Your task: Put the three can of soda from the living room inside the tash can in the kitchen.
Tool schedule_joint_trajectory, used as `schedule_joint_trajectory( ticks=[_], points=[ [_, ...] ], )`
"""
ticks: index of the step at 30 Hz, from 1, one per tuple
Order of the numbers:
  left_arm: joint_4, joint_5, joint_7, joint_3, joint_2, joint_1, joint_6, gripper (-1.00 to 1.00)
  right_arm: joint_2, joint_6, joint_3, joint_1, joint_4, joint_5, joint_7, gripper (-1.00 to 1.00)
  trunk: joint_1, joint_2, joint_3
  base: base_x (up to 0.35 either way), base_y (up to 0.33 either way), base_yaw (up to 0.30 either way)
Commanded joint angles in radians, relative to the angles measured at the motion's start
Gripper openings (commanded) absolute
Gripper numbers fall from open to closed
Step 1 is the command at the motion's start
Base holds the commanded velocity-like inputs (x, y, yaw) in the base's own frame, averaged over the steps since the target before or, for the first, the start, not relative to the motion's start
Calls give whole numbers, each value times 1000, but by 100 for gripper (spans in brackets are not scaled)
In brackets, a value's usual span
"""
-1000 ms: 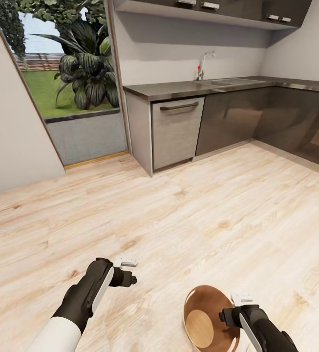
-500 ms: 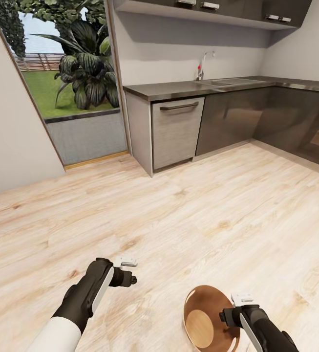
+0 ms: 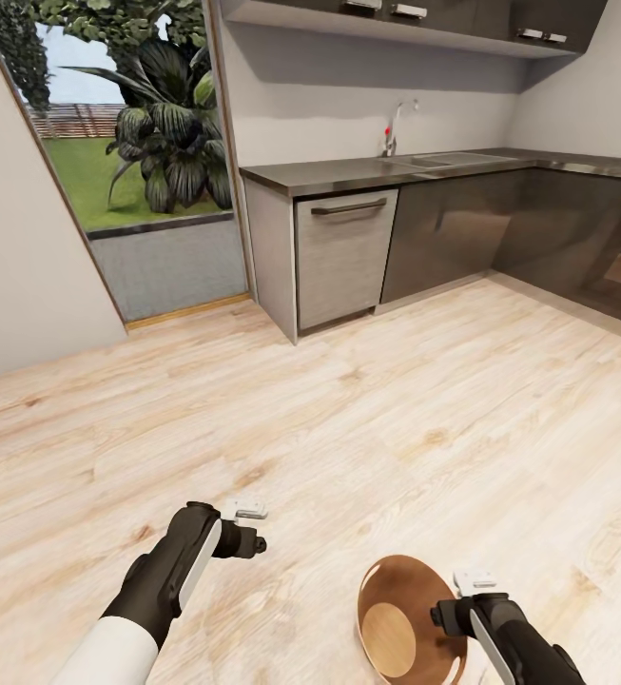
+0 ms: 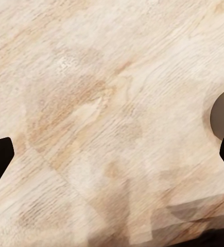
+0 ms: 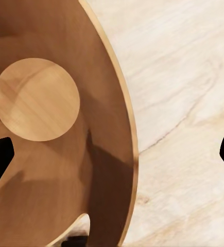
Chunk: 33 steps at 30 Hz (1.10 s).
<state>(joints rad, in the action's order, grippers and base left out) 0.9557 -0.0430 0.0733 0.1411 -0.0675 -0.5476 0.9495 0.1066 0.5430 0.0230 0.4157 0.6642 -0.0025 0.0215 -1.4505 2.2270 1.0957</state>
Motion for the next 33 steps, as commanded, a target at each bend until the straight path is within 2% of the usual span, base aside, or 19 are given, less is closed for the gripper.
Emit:
schedule_joint_trajectory(
  ticks=[1, 3, 10, 25, 26, 33],
  points=[
    [0, 0, 0, 0, 0, 0, 0, 100, 0, 0, 0, 0, 0, 0, 0, 100, 0, 0, 0, 0, 0, 0],
    [0, 0, 0, 0, 0, 0, 0, 100, 1, 0, 0, 0, 0, 0, 0, 100, 0, 0, 0, 0, 0, 0],
    [0, 0, 0, 0, 0, 0, 1, 100, 2, 0, 0, 0, 0, 0, 0, 100, -27, 49, 22, 0, 0, 0],
    [0, 0, 0, 0, 0, 0, 0, 100, 1, 0, 1, 0, 0, 0, 0, 100, -27, 49, 22, 0, 0, 0],
    [0, 0, 0, 0, 0, 0, 0, 100, 1, 0, 1, 0, 0, 0, 0, -100, -27, 49, 22, 0, 0, 0],
    [0, 0, 0, 0, 0, 0, 0, 100, 1, -1, 1, 0, 0, 0, 0, -100, -27, 49, 22, 0, 0, 0]
  ],
)
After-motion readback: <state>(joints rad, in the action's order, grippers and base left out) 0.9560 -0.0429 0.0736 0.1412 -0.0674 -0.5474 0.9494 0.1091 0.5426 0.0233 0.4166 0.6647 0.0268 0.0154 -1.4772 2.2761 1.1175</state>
